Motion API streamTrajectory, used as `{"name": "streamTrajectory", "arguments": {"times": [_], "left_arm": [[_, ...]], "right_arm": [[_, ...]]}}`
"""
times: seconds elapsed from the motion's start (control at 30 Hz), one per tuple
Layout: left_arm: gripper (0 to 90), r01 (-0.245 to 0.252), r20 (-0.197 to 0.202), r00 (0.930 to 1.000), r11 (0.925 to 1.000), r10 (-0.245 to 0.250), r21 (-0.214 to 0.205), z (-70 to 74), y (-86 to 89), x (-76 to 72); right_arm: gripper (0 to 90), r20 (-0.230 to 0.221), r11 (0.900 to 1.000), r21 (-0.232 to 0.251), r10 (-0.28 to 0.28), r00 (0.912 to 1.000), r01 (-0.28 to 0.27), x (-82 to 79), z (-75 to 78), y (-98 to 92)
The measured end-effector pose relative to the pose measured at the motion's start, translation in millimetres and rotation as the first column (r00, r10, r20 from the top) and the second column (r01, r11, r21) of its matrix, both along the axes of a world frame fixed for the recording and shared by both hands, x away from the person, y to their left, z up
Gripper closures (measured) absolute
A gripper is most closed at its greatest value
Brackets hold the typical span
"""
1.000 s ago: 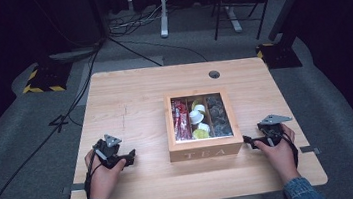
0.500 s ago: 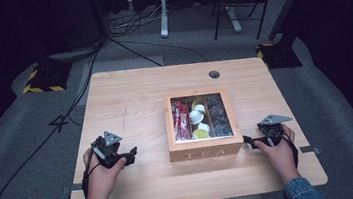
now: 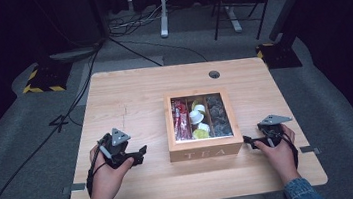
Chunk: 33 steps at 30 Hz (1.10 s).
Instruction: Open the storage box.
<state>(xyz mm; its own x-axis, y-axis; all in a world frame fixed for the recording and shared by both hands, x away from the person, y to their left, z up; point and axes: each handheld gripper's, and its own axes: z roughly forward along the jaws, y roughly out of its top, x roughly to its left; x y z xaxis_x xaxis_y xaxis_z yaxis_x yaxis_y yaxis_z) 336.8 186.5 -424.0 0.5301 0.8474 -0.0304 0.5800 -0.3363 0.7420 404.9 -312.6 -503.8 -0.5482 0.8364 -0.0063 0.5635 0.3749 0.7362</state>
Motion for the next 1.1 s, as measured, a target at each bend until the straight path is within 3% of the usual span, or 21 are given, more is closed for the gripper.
{"name": "streamTrajectory", "arguments": {"times": [0.3,0.53,0.63,0.67,0.77,0.83,0.97,1.1], "left_arm": [[23.2,0.077,0.028,0.9966,0.9967,-0.077,-0.023,10.4,-19.3,-9.5],[26.0,0.145,0.018,0.9894,0.9876,-0.144,-0.06,11.1,-38.5,-15.3],[29.2,0.196,0.014,0.9807,0.9776,-0.195,-0.078,7.6,-48.3,-16.7],[30.2,0.196,0.014,0.9807,0.9776,-0.195,-0.078,7.6,-48.3,-16.7],[34.6,0.229,0.004,0.9731,0.9663,-0.23,-0.117,-1.8,-56.7,-16.0],[39.6,0.238,0.009,0.971,0.9635,-0.239,-0.122,-6.1,-59.9,-15.2],[46.6,0.237,0.011,0.9715,0.9655,-0.237,-0.109,-12.9,-63.4,-14.3],[59.2,0.229,0.018,0.9733,0.9693,-0.229,-0.088,-20.8,-65.4,-12.5]], "right_arm": [[15.4,0.0,1.0,0.001,0.0,1.0,0.0,0.0,0.0,-0.1],[15.4,0.0,1.0,0.001,0.0,1.0,0.0,0.0,0.0,-0.1],[15.4,0.0,1.0,0.001,0.0,1.0,0.0,0.0,0.0,-0.1],[15.4,0.0,1.0,0.001,0.0,1.0,0.0,0.0,0.0,-0.1],[15.4,0.0,1.0,0.001,0.0,1.0,0.0,0.0,0.0,-0.1],[15.4,0.0,1.0,0.001,0.0,1.0,0.0,0.0,0.0,-0.1],[15.4,0.0,1.0,0.001,0.0,1.0,0.0,0.0,0.0,-0.1],[15.4,0.0,1.0,0.001,0.0,1.0,0.0,0.0,0.0,-0.2]]}}
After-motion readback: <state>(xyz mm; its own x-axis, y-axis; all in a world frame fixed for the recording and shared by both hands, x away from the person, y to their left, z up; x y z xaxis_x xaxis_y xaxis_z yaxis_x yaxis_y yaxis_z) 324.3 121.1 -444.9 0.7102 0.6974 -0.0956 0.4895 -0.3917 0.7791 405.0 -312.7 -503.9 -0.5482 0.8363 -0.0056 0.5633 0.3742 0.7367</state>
